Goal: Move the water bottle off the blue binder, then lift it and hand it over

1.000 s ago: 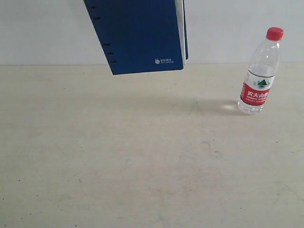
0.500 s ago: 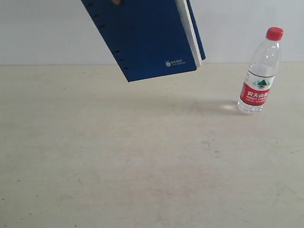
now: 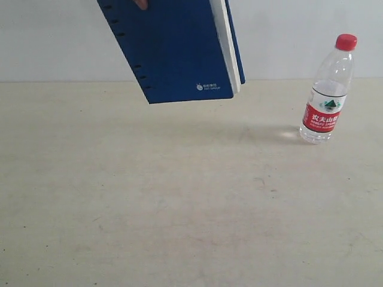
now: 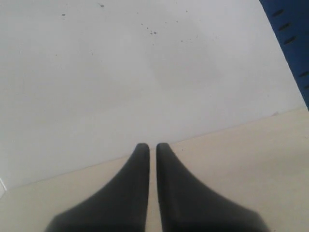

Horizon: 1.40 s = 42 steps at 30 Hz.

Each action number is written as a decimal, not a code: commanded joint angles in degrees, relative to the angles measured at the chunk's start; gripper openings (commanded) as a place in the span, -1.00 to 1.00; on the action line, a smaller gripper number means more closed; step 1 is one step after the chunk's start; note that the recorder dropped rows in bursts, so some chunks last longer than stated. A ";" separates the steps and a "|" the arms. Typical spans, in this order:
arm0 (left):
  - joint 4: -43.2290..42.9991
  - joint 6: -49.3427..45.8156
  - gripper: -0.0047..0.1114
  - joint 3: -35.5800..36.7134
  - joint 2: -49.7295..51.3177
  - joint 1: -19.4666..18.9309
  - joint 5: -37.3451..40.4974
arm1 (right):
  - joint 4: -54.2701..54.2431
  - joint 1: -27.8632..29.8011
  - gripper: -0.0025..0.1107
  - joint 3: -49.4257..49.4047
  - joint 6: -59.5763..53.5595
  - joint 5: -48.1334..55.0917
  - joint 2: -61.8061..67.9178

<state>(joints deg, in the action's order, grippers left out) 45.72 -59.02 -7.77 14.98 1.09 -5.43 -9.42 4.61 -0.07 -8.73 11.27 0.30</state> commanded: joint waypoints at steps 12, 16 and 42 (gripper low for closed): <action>-0.16 0.58 -0.84 0.13 -0.25 0.10 -0.31 | -0.67 0.19 -0.96 0.07 -2.13 9.85 -0.30; -0.16 0.58 -0.84 0.13 -0.25 0.10 -0.31 | -0.67 0.19 -0.96 0.07 -2.13 9.85 -0.30; 1.81 8.50 -0.84 -5.87 -14.51 -2.16 -6.14 | -0.67 0.19 -0.96 0.07 -2.10 9.58 -0.30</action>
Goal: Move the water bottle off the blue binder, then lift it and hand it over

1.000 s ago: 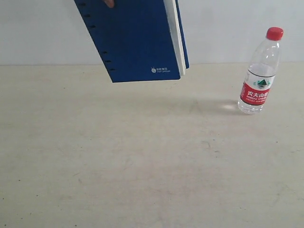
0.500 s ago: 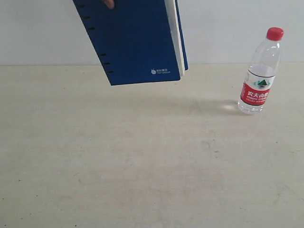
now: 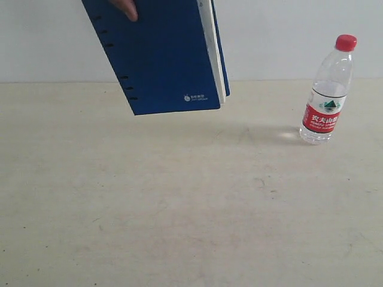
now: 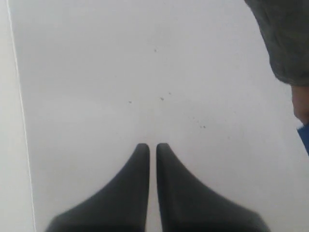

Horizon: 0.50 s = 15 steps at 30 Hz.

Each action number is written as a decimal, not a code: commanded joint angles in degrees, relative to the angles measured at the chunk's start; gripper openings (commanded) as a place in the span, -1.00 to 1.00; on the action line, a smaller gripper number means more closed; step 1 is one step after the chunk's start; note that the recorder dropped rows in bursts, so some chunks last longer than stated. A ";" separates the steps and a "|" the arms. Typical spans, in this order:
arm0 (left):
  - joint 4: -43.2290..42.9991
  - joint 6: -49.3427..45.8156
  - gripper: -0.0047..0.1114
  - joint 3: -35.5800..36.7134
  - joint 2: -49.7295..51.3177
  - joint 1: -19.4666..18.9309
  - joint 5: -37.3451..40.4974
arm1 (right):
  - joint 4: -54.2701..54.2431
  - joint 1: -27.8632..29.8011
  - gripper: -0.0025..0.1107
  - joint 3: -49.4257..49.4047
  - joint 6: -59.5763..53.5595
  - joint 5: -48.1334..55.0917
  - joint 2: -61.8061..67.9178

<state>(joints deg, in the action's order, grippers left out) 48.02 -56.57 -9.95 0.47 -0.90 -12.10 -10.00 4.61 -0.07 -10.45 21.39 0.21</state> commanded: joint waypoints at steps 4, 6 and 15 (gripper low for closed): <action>-6.29 19.47 -0.84 -6.42 0.08 -0.17 8.65 | -0.08 0.19 -0.96 0.07 -0.27 -0.54 -0.21; -21.50 37.65 -0.84 -6.30 1.03 0.61 13.78 | -0.08 0.19 -0.96 0.07 -0.27 -0.54 -0.21; -64.23 83.64 -0.84 8.46 -0.47 0.77 24.36 | -0.08 0.19 -0.96 0.07 -0.27 -0.54 -0.21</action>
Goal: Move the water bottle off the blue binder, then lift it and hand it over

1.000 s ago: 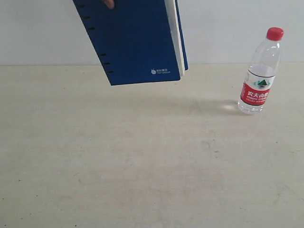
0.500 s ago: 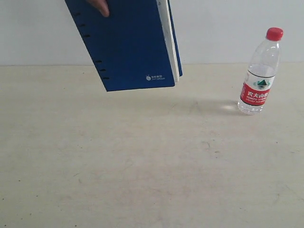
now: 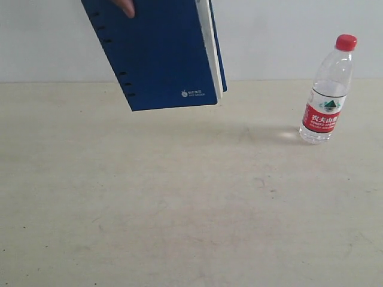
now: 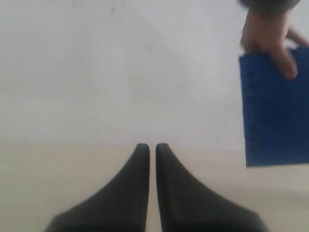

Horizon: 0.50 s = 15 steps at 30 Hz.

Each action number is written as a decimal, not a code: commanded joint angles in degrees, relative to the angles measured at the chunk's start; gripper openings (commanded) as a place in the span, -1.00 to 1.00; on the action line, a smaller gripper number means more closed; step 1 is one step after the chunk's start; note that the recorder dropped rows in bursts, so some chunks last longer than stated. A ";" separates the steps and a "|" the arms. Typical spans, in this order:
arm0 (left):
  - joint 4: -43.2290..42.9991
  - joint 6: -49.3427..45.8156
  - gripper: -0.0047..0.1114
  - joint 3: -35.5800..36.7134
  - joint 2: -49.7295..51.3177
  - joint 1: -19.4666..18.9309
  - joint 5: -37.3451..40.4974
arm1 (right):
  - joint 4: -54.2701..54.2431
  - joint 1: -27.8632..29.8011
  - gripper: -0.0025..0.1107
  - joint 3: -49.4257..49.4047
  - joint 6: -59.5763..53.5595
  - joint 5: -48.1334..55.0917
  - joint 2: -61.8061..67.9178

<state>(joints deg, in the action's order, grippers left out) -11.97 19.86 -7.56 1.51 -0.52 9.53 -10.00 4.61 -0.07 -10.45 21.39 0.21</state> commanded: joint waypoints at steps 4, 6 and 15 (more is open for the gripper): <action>-1.59 4.27 -0.84 7.56 -1.51 1.00 10.26 | -0.08 0.19 -0.96 0.07 -0.27 -0.54 -0.21; -0.90 -0.16 -0.84 7.56 -1.51 1.01 11.89 | -0.08 0.19 -0.96 0.07 -0.27 -0.54 -0.21; 6.68 -1.71 -0.84 7.56 -1.51 1.40 13.85 | -0.08 0.19 -0.96 0.07 -0.38 -0.54 -0.21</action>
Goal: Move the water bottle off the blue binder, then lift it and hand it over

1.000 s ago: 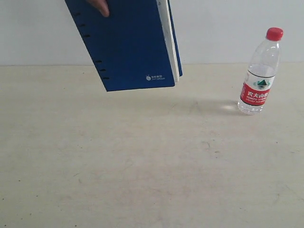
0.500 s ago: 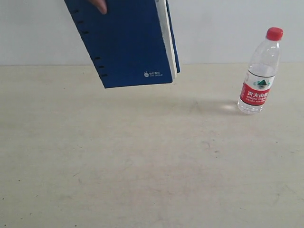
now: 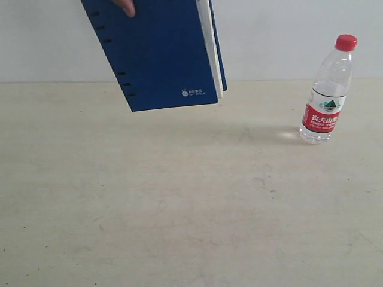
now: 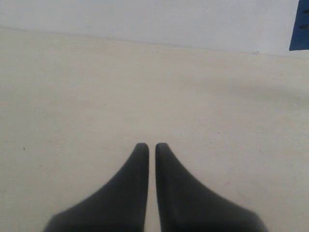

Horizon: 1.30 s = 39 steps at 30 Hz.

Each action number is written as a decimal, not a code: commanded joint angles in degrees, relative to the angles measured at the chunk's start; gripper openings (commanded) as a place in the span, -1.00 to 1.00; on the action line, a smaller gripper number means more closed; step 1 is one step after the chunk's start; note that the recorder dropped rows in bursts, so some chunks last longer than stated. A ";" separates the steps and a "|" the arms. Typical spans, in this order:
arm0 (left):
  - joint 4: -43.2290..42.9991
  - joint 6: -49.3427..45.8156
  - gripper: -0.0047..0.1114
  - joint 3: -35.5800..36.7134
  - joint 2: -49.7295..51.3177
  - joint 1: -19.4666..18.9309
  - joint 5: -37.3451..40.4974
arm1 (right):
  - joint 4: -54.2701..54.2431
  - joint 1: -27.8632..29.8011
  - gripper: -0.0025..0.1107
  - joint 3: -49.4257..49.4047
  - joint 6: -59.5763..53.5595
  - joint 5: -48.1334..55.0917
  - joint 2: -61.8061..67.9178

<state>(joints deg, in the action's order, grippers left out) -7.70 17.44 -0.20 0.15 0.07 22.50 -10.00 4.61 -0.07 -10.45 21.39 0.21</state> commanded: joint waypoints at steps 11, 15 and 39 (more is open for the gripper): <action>2.15 -1.26 -0.84 0.20 -0.15 -0.09 -0.16 | -0.08 0.19 -0.96 0.07 -0.38 -0.54 -0.21; 2.15 -1.26 -0.84 0.20 -0.15 -0.09 -0.16 | -0.08 0.19 -0.96 0.07 -0.38 -0.54 -0.21; 2.15 -1.26 -0.84 0.20 -0.15 -0.09 -0.16 | -0.08 0.19 -0.96 0.07 -0.38 -0.54 -0.21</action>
<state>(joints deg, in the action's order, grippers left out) -5.93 16.35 -0.20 0.15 0.00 23.13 -10.00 4.61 -0.07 -10.45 21.39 0.21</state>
